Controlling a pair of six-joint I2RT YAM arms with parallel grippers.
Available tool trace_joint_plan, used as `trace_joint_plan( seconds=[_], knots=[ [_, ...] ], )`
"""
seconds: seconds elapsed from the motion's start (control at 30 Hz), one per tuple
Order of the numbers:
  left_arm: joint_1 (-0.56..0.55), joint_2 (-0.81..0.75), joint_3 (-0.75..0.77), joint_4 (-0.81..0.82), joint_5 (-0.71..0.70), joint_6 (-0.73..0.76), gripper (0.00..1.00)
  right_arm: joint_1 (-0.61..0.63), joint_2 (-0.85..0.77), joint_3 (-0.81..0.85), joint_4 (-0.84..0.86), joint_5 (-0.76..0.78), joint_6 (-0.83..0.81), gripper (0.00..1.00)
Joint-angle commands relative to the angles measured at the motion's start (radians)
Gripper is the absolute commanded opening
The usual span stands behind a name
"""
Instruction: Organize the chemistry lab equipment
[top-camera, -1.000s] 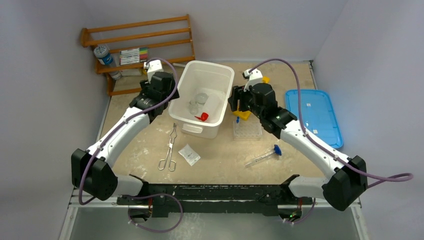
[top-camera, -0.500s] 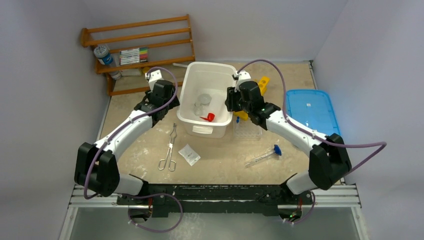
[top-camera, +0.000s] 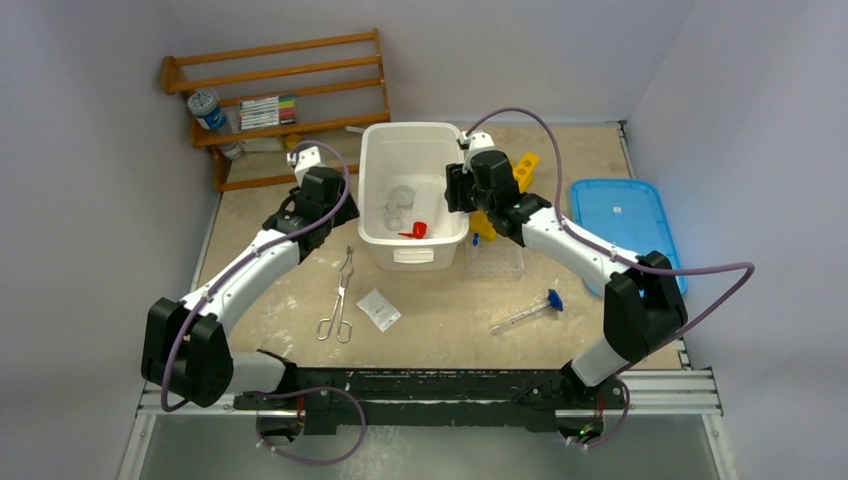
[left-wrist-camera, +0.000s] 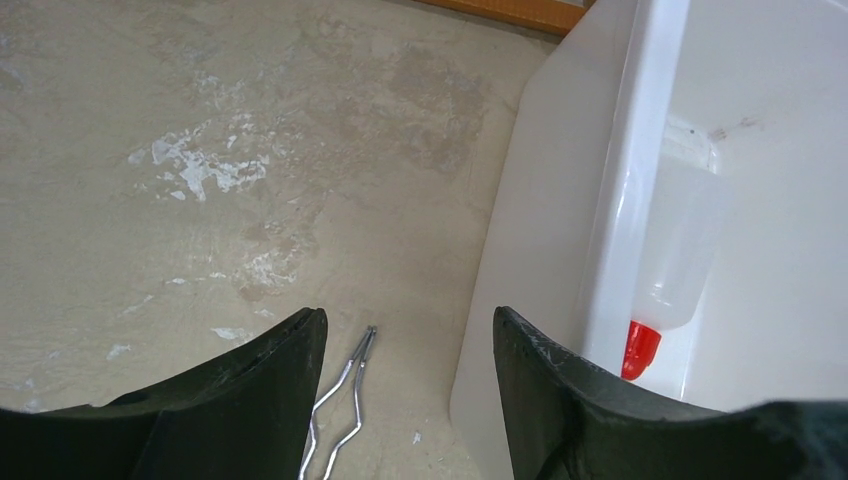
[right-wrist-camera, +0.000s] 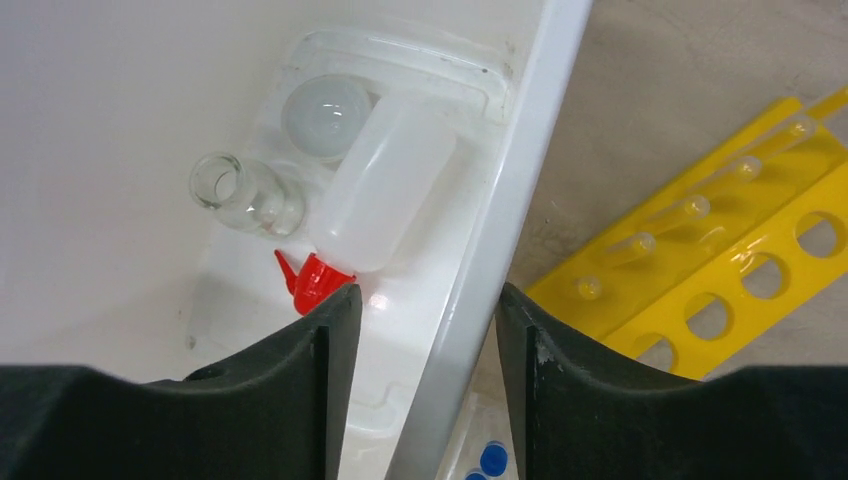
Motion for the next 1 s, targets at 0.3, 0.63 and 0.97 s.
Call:
trace_joint_plan(
  seconds=[0.3, 0.63, 0.97],
  knots=[
    [0.011, -0.069, 0.122, -0.094, -0.106, 0.045, 0.66, 0.013, -0.291, 0.021, 0.014, 0.121, -0.109, 0.83],
    [0.047, -0.068, 0.187, -0.092, -0.119, 0.08, 0.68, 0.28, -0.601, -0.228, -0.088, 0.124, -0.17, 0.99],
    [0.058, -0.062, 0.222, -0.119, -0.108, 0.108, 0.68, 0.658, -0.372, -0.26, -0.102, 0.302, -0.042, 1.0]
  ],
)
